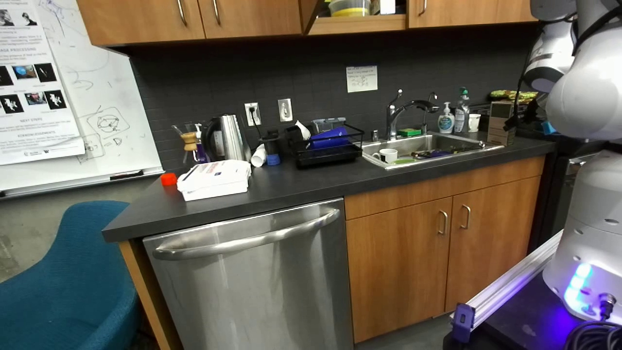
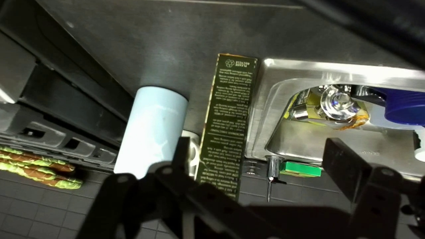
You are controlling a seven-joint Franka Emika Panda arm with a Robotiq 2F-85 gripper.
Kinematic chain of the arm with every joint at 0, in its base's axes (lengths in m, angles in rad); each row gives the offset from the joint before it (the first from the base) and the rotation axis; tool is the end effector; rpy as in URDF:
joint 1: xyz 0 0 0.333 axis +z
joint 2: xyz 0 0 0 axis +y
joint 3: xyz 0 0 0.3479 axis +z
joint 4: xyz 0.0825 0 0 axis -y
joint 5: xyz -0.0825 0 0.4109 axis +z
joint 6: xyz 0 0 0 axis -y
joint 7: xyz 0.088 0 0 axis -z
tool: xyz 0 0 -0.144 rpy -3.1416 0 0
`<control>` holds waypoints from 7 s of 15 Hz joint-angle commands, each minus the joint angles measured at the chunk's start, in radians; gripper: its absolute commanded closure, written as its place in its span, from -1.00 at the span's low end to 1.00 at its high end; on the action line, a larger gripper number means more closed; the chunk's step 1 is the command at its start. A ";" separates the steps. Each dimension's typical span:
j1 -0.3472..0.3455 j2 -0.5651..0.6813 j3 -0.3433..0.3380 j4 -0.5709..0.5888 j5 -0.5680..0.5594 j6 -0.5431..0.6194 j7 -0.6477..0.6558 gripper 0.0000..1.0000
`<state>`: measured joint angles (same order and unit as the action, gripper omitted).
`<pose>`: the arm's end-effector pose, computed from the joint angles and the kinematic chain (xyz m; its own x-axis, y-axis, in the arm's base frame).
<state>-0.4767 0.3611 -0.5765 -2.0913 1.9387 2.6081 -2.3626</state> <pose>0.3186 -0.5508 0.2701 0.6167 -0.0921 0.7818 -0.3838 -0.9022 0.1965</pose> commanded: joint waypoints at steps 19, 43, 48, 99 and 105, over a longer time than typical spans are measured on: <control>-0.023 0.113 0.016 0.138 0.026 -0.034 0.106 -1.00; -0.011 0.050 0.026 0.101 -0.034 -0.076 0.104 0.73; 0.011 -0.016 0.044 0.079 -0.070 -0.083 0.117 0.73; 0.177 -0.857 0.897 -0.136 -0.700 0.406 1.380 0.73; 0.083 -0.848 0.979 -0.042 -0.838 0.473 1.530 0.73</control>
<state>-0.3285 -0.4906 0.3619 -2.1892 1.1605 3.0519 -0.8986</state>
